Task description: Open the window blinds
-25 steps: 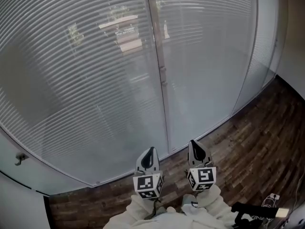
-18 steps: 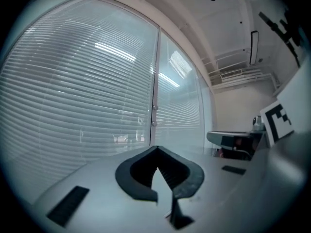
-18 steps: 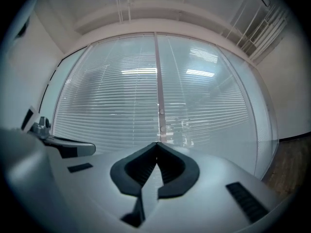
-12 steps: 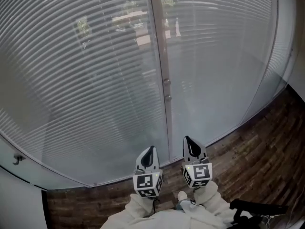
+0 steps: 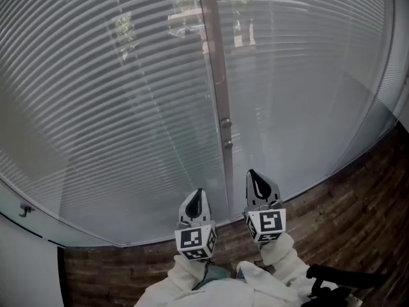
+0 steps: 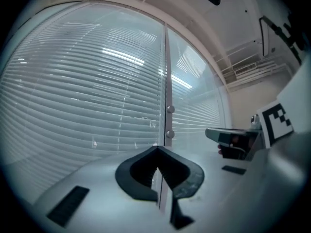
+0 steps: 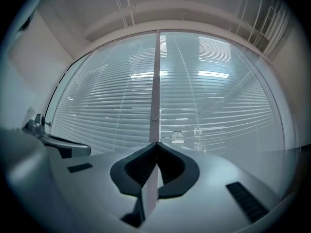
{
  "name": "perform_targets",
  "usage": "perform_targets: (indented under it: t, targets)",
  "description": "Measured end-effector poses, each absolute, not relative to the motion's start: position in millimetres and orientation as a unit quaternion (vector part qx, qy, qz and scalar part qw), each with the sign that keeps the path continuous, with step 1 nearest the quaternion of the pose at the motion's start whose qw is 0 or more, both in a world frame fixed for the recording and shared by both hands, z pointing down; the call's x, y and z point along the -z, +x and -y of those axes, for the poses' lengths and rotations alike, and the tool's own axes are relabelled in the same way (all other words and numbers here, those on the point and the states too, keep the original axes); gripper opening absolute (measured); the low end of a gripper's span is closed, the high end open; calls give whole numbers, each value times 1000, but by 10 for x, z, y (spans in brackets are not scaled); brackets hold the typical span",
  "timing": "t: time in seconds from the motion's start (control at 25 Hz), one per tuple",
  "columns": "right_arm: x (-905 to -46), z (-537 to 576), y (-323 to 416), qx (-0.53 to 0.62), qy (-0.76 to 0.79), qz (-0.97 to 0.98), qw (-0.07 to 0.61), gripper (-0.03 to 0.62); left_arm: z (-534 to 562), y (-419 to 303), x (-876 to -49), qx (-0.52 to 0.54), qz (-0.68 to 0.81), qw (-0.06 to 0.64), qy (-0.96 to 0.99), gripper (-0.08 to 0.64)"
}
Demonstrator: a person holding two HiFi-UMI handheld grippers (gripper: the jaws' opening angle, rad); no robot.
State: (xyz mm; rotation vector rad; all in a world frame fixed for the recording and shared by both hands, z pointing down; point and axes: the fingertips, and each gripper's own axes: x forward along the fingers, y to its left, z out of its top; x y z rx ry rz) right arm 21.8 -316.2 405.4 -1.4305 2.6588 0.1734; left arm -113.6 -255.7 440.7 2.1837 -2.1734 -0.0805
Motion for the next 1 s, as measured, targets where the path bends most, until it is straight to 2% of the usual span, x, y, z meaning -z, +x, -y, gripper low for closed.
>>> perform_targets:
  t: [0.12,0.28,0.32,0.4,0.56,0.68,0.76,1.0]
  targets:
    - [-3856,3313,106,-109,-467,-876,39,11,2659,-1207,-4337,23,702,23,712,-2]
    - [-3509,3516,-248,-315,-428,-839,-117,26,2765,-1293,-4222,25,698,6,715,-2]
    - [-3416,3567,-331,-373,-420,-812,-155,80,2779,-1319,-4196,29,698,4,715,-2]
    - [-3266,3685,-451,-462,-406,-758,-218,95,2791,-1355,-4162,34,697,3,716,-2]
    - [-3210,3899,-615,-568,-352,-671,-322,107,2768,-1375,-4184,35,690,4,723,-2]
    - [-3410,3933,-724,-594,-296,-642,-384,135,2726,-1450,-4248,34,691,13,722,-2]
    - [-3450,3975,-749,-601,-294,-623,-405,149,2703,-1514,-4281,33,694,17,719,-3]
    - [-3308,4024,-810,-623,-327,-580,-410,135,2643,-1597,-4298,34,698,17,715,-2]
